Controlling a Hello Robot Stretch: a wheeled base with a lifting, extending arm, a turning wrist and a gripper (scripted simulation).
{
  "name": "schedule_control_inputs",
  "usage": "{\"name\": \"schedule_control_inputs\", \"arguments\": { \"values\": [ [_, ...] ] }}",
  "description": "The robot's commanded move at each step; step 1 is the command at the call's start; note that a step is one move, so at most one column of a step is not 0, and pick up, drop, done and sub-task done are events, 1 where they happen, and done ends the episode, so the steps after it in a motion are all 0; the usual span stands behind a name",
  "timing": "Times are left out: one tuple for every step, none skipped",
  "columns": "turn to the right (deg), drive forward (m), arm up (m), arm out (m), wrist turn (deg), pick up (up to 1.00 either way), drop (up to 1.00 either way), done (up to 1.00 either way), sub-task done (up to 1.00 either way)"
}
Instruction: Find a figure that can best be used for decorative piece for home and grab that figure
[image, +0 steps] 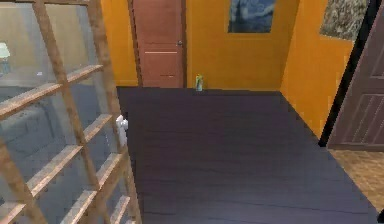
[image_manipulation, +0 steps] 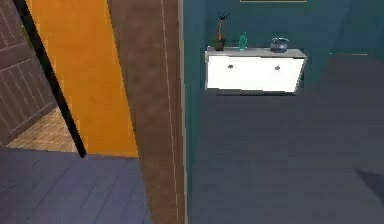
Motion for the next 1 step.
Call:
{"name": "schedule_control_inputs", "arguments": {
  "values": [
    [0.0, 1.00, 0.00, 0.00, 0.0, 0.00, 0.00, 0.00, 0.00]
  ]
}}
